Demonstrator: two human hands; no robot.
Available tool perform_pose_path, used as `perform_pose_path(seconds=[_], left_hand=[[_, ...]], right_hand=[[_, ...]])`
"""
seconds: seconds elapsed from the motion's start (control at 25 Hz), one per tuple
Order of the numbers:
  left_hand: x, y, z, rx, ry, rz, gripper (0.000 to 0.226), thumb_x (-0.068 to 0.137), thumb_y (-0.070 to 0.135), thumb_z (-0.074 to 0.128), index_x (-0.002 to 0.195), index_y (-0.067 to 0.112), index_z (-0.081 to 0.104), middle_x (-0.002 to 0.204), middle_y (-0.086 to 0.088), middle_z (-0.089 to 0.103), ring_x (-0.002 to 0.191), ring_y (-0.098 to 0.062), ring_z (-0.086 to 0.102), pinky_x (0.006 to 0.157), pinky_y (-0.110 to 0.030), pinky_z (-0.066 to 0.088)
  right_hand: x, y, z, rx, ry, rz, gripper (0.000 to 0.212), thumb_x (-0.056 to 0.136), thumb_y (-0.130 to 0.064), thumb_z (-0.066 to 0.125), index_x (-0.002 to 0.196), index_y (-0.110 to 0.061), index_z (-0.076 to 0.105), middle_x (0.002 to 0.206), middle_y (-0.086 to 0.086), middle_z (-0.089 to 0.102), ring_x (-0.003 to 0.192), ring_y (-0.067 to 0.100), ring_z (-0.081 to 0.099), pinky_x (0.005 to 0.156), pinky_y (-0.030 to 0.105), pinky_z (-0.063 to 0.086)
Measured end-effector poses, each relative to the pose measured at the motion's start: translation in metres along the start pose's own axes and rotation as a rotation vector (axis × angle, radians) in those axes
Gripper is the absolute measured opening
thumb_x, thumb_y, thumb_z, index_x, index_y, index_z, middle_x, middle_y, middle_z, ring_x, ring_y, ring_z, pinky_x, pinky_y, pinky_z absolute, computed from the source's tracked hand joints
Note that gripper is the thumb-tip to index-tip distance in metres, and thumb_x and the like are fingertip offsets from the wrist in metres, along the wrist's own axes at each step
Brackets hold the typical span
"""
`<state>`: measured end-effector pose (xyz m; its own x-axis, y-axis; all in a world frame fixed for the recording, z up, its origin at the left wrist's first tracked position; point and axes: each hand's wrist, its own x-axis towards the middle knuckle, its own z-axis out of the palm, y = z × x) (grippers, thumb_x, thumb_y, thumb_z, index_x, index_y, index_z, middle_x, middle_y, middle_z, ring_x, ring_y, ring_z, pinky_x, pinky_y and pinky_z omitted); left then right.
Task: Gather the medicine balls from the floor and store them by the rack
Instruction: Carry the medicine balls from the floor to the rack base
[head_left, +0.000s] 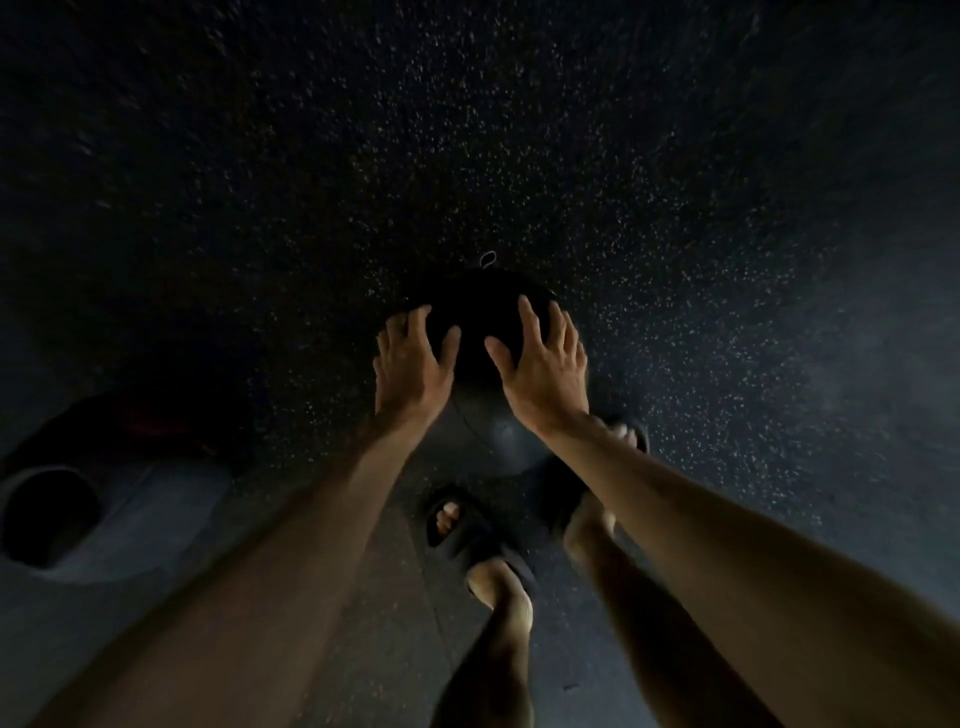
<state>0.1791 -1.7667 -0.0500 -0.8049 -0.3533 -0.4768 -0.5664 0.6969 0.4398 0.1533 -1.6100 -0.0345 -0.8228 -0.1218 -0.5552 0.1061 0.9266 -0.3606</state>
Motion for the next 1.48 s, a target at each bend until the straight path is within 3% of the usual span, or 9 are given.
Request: perform_pose_path(seconds=[0.16, 0.28, 0.4, 0.6, 0.84, 0.96, 1.12, 1.32, 1.48], left_hand=[[-0.030, -0.016, 0.005, 0.072, -0.037, 0.259, 0.099, 0.085, 0.072, 0.054, 0.161, 0.026, 0.009, 0.168, -0.012, 0.000, 0.155, -0.027, 0.002, 0.122, -0.052, 0.015], [0.003, -0.009, 0.004, 0.068, -0.026, 0.194, 0.106, 0.081, 0.076, 0.057, 0.160, 0.032, 0.002, 0.168, -0.007, -0.006, 0.155, -0.024, -0.004, 0.118, -0.063, 0.021], [0.060, 0.018, -0.009, 0.102, -0.032, 0.169, 0.098, 0.081, 0.081, 0.047, 0.159, 0.037, 0.008, 0.169, -0.006, 0.002, 0.155, -0.024, 0.003, 0.114, -0.064, 0.023], [0.163, 0.069, -0.037, 0.027, 0.052, 0.011, 0.077, 0.086, 0.073, 0.051, 0.151, 0.034, 0.038, 0.160, -0.009, 0.033, 0.148, -0.028, 0.027, 0.114, -0.056, 0.029], [0.266, 0.112, -0.076, -0.113, 0.123, -0.353, 0.051, 0.097, 0.053, 0.052, 0.134, 0.019, 0.058, 0.138, -0.010, 0.057, 0.131, -0.029, 0.049, 0.108, -0.049, 0.038], [0.253, 0.112, -0.095, -0.050, 0.093, -0.128, 0.057, 0.097, 0.054, 0.047, 0.141, 0.019, 0.052, 0.147, -0.011, 0.048, 0.139, -0.029, 0.041, 0.113, -0.047, 0.033], [0.223, 0.088, -0.110, 0.133, -0.014, 0.215, 0.088, 0.088, 0.067, 0.052, 0.159, 0.024, 0.021, 0.167, -0.014, 0.006, 0.154, -0.032, 0.006, 0.121, -0.055, 0.016], [0.287, 0.080, -0.137, 0.234, -0.142, 0.309, 0.118, 0.069, 0.079, 0.058, 0.161, 0.033, 0.002, 0.168, -0.011, -0.010, 0.155, -0.030, -0.008, 0.117, -0.068, 0.017], [0.365, 0.097, -0.166, 0.211, -0.270, 0.277, 0.110, 0.070, 0.087, 0.047, 0.159, 0.041, 0.001, 0.168, -0.008, -0.007, 0.154, -0.030, -0.004, 0.118, -0.066, 0.015]], right_hand=[[0.093, -0.040, -0.017, -0.018, -0.041, 0.096, 0.069, 0.100, -0.065, 0.026, 0.157, -0.027, 0.022, 0.163, 0.017, 0.020, 0.150, 0.036, 0.015, 0.120, 0.058, 0.014], [0.156, -0.056, -0.028, -0.054, -0.063, 0.127, 0.066, 0.098, -0.065, 0.030, 0.149, -0.024, 0.038, 0.150, 0.017, 0.040, 0.139, 0.038, 0.032, 0.113, 0.058, 0.025], [0.202, -0.051, -0.049, 0.021, -0.088, 0.145, 0.059, 0.101, -0.057, 0.032, 0.143, -0.019, 0.046, 0.144, 0.017, 0.048, 0.135, 0.038, 0.040, 0.112, 0.054, 0.030], [0.213, -0.037, -0.084, 0.066, 0.005, -0.111, 0.056, 0.104, -0.050, 0.033, 0.151, -0.019, 0.036, 0.152, 0.010, 0.039, 0.139, 0.031, 0.036, 0.115, 0.048, 0.031], [0.189, -0.044, -0.102, -0.054, -0.059, -0.328, 0.072, 0.101, -0.059, 0.032, 0.160, -0.024, 0.011, 0.167, 0.014, 0.005, 0.155, 0.027, 0.002, 0.124, 0.045, 0.012], [0.230, -0.089, -0.115, -0.034, -0.126, -0.264, 0.071, 0.101, -0.061, 0.030, 0.160, -0.027, 0.010, 0.168, 0.011, 0.005, 0.155, 0.026, 0.001, 0.124, 0.050, 0.013], [0.324, -0.147, -0.144, 0.018, -0.222, -0.061, 0.068, 0.101, -0.061, 0.030, 0.159, -0.029, 0.019, 0.165, 0.011, 0.019, 0.152, 0.031, 0.015, 0.121, 0.054, 0.020], [0.405, -0.175, -0.163, 0.089, -0.186, 0.107, 0.057, 0.101, -0.056, 0.037, 0.144, -0.020, 0.046, 0.142, 0.017, 0.049, 0.133, 0.038, 0.042, 0.109, 0.051, 0.038], [0.397, -0.170, -0.171, 0.111, -0.050, 0.119, 0.052, 0.105, -0.047, 0.031, 0.147, -0.018, 0.040, 0.143, 0.016, 0.046, 0.131, 0.036, 0.042, 0.108, 0.052, 0.037]])
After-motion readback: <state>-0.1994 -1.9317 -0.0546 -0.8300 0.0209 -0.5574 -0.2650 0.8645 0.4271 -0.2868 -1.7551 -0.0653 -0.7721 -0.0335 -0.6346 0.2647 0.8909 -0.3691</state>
